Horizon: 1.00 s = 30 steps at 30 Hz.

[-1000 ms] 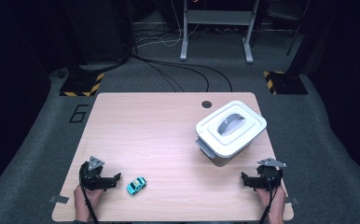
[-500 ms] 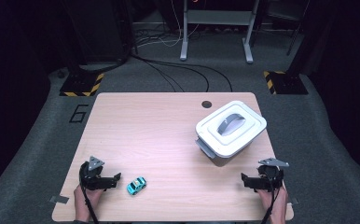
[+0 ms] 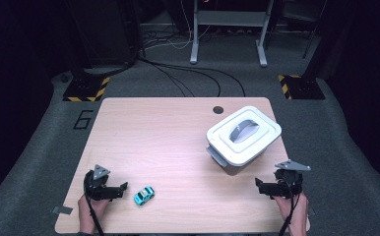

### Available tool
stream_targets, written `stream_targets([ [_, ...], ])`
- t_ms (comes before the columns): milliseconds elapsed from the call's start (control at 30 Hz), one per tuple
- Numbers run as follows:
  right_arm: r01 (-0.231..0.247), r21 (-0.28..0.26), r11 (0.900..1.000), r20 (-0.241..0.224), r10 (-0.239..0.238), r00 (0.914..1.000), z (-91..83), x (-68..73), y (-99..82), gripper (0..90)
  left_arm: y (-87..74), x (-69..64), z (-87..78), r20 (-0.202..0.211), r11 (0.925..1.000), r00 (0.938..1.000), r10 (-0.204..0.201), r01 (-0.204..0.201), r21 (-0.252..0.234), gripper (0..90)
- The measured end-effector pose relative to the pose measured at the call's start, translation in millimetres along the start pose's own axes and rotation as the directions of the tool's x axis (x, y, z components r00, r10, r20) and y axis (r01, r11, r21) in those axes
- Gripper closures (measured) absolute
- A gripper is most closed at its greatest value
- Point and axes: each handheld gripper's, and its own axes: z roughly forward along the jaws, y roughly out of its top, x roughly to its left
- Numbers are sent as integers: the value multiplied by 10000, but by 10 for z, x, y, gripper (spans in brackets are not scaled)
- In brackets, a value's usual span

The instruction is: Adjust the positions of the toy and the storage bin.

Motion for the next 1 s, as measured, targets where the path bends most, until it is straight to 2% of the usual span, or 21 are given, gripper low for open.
stream_targets([
  [333,193,-367,9991,6,-193,9998,-173,95,253,0,0,-1,0,10,10000,10000,-6,6,-15,21],
  [567,427,-636,9971,-96,-434,9990,-233,177,440,3,0,-2,0,5,10000,10000,-13,13,-18,21],
  [833,844,-1058,9908,-192,-869,9960,-225,329,677,27,0,0,0,4,10000,10000,11,-11,-11,21],
  [1000,1000,-1044,9895,-398,-1047,9937,-147,422,839,29,-1,-2,0,12,10000,10000,-10,10,-8,22],
])
